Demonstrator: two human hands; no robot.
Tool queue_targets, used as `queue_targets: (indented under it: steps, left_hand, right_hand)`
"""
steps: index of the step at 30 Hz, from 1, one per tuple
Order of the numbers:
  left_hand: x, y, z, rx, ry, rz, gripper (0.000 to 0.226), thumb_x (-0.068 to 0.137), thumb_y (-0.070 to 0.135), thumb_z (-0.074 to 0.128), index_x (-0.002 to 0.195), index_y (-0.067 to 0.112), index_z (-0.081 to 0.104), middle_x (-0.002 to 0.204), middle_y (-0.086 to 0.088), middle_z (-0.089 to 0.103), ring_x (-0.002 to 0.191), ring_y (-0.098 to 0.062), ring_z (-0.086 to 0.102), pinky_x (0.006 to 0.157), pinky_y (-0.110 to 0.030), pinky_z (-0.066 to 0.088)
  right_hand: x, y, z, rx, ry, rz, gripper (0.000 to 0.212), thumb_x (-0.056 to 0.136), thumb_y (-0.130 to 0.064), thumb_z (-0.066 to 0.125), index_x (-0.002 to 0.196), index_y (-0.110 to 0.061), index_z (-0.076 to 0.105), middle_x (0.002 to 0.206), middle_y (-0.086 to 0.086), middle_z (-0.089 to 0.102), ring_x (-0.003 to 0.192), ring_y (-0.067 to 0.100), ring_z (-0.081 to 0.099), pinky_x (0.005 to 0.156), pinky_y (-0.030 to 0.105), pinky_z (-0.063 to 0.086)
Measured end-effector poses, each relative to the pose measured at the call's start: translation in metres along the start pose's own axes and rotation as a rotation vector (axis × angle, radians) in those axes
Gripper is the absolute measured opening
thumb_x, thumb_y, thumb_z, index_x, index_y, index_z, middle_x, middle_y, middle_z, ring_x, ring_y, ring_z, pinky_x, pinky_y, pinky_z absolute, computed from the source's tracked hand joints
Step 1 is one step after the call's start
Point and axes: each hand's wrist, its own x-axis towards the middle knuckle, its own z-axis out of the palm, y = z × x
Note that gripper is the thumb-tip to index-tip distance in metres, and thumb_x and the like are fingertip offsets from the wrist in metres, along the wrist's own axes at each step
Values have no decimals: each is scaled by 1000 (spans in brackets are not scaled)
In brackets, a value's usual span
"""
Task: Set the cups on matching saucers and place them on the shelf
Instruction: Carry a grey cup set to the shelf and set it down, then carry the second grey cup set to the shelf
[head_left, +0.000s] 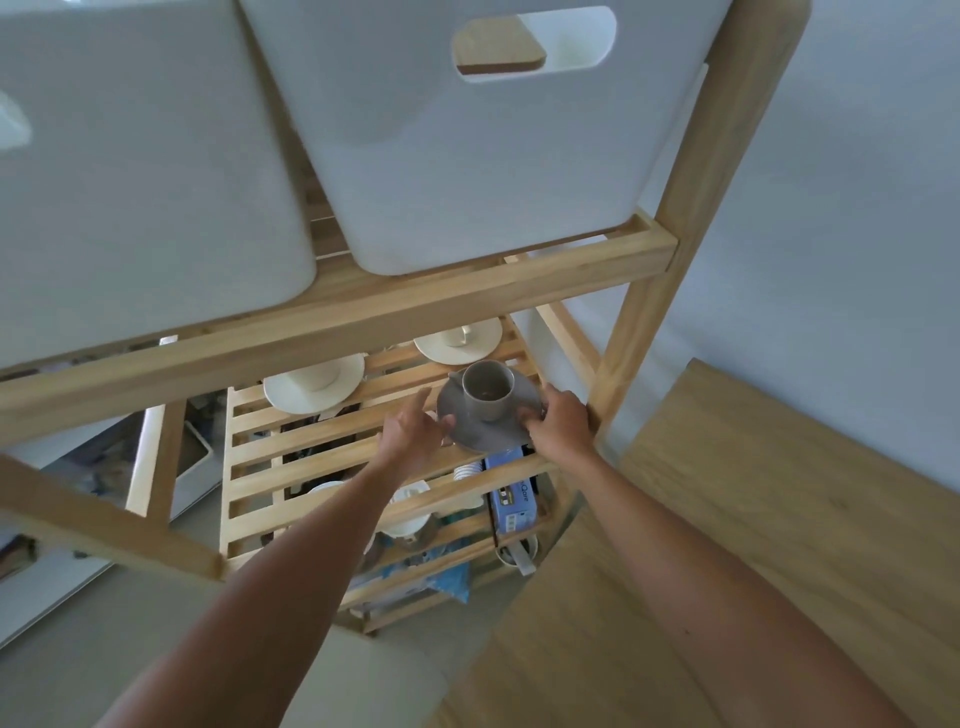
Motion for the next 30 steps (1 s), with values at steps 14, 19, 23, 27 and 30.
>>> queue_targets:
  steps: [14,19,23,27,30]
  left_hand:
    - [-101,3,-9,4,66,167,55,89,39,63,138,22,46,104,0,60,100,-20,57,84,-32,44]
    - [-149,31,9,47,-12,278,47,90,35,63,133,22,50,97,0,63,87,-16,57,76,-30,45]
    - [-192,61,42,43,-86,415,51,89,27,67,135,14,50,90,0,67,86,-15,58,88,-34,47]
    - [-228,101,80,79,-170,475,52,90,31,64,137,18,47,104,-6,65,96,-16,57,90,-31,44]
    - [-258,130,110,79,-234,554,53,91,32,64,139,17,46,104,-5,64,92,-14,55,83,-26,40]
  right_hand:
    - [-118,7,-69,-74,-68,-83,62,92,-28,64,149,-21,38,144,9,45,136,26,42,110,37,37]
    - [-179,29,-109,-74,-25,-71,65,91,-34,66,149,-20,39,143,11,46,137,28,41,111,38,35]
    - [-236,64,-144,-93,27,-40,68,87,-32,71,146,-14,43,143,16,48,135,30,43,110,32,34]
    - [-293,100,-186,-56,122,29,67,84,-27,75,143,-8,48,138,18,53,131,31,49,109,29,34]
    - [-335,125,-215,-48,190,54,67,83,-28,76,142,-9,50,136,17,55,128,29,52,107,28,35]
